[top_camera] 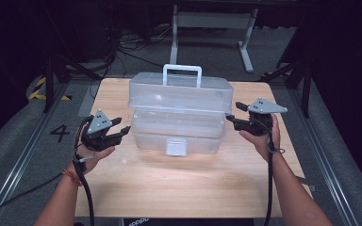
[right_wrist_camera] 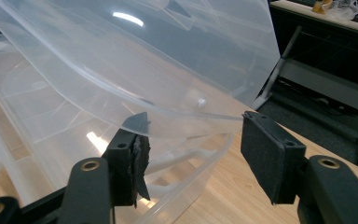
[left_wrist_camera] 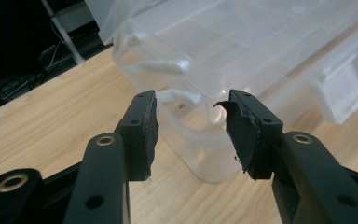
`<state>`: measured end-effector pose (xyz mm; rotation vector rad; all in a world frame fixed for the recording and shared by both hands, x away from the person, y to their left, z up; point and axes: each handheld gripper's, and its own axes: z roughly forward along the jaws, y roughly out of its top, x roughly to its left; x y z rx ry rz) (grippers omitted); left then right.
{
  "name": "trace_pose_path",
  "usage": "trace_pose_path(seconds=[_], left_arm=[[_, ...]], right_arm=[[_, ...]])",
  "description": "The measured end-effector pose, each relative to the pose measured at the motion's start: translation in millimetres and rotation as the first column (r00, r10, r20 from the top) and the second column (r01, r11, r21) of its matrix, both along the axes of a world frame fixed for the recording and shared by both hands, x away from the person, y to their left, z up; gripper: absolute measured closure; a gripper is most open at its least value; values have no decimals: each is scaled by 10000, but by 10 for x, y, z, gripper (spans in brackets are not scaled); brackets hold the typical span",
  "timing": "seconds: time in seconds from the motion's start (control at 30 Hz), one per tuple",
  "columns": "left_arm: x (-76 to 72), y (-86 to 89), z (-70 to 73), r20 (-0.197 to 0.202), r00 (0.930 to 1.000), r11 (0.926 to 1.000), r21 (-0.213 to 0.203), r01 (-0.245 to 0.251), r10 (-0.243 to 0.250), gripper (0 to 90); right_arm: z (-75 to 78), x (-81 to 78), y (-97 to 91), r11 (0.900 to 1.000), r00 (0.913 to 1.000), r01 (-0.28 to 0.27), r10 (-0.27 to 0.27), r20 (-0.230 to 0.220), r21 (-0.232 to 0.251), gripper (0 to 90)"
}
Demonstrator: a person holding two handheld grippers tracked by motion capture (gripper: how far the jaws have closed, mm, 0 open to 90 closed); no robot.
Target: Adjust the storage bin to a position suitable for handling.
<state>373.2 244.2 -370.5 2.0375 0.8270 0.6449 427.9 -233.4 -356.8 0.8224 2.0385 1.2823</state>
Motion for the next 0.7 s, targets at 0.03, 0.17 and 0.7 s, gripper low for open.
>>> trace_pose_path(seconds=[0.03,0.17,0.7], left_arm=[[-16,0,-18,-38,10000,10000,58,-4,4,522],[-82,-1,-121,-306,9995,9992,405,-2,15,442],[-201,73,-762,-2300,9732,9894,1394,404,-73,340]], right_arm=[[8,6,2,10000,10000,21,-21,21,-12,429],[41,31,9,10000,10000,15,-15,81,-22,454],[110,77,36,9996,9985,196,-207,500,220,536]])
